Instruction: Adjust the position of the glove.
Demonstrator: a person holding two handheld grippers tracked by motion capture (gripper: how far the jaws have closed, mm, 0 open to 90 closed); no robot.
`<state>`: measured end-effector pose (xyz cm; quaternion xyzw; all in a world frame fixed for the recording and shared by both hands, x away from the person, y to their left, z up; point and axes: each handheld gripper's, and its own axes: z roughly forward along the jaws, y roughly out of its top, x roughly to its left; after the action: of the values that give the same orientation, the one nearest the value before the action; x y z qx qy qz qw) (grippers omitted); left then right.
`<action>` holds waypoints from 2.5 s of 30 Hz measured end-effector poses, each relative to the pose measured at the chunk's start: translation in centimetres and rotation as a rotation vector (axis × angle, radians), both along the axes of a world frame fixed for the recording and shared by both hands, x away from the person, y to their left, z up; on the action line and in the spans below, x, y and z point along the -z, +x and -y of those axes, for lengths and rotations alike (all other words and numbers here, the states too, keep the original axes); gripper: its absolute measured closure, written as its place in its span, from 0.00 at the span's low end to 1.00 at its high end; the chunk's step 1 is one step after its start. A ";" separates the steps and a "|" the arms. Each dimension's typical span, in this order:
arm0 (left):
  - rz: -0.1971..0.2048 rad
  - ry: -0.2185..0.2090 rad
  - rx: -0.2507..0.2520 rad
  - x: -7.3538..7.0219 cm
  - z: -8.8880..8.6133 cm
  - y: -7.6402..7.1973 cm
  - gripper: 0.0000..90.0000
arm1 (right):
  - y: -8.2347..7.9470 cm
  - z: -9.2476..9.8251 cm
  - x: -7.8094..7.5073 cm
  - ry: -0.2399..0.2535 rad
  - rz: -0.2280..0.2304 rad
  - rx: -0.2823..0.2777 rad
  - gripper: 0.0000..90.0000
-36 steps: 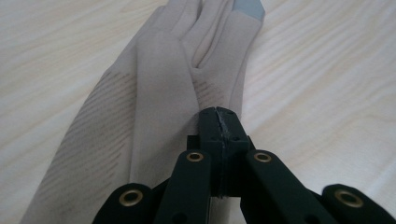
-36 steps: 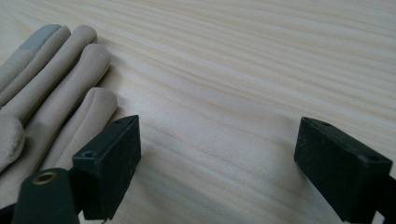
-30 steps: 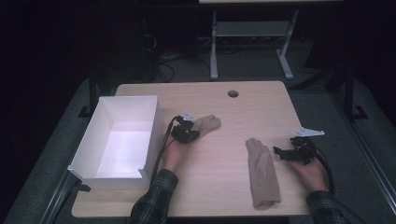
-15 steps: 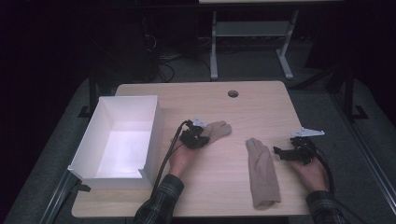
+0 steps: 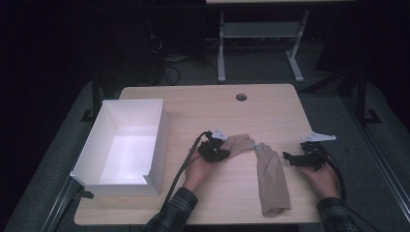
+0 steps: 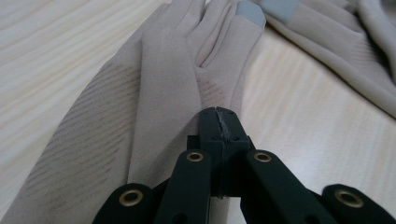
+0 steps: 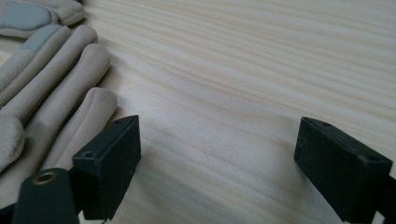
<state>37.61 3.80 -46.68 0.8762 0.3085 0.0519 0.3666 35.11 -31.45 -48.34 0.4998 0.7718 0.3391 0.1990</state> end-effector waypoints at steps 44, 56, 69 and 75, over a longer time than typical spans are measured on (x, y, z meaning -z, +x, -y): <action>-0.058 0.056 -0.058 -0.9 -7.3 -1.4 1.00 | 0.0 0.0 0.0 0.001 -0.001 0.000 0.16; -0.055 0.059 0.073 -1.0 -6.1 -5.3 1.00 | 0.0 0.0 0.0 0.001 -0.001 -0.001 0.16; -0.043 0.055 0.127 -1.5 -4.4 -6.2 0.91 | 0.0 0.0 0.0 0.000 0.000 -0.001 0.16; -0.003 0.053 0.086 -2.3 -4.7 -5.0 0.85 | 0.0 0.0 0.0 0.000 0.000 -0.002 0.16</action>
<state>32.59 8.51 -44.41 0.8982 0.2696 0.0428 0.3447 35.13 -31.46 -48.33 0.4992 0.7722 0.3392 0.1987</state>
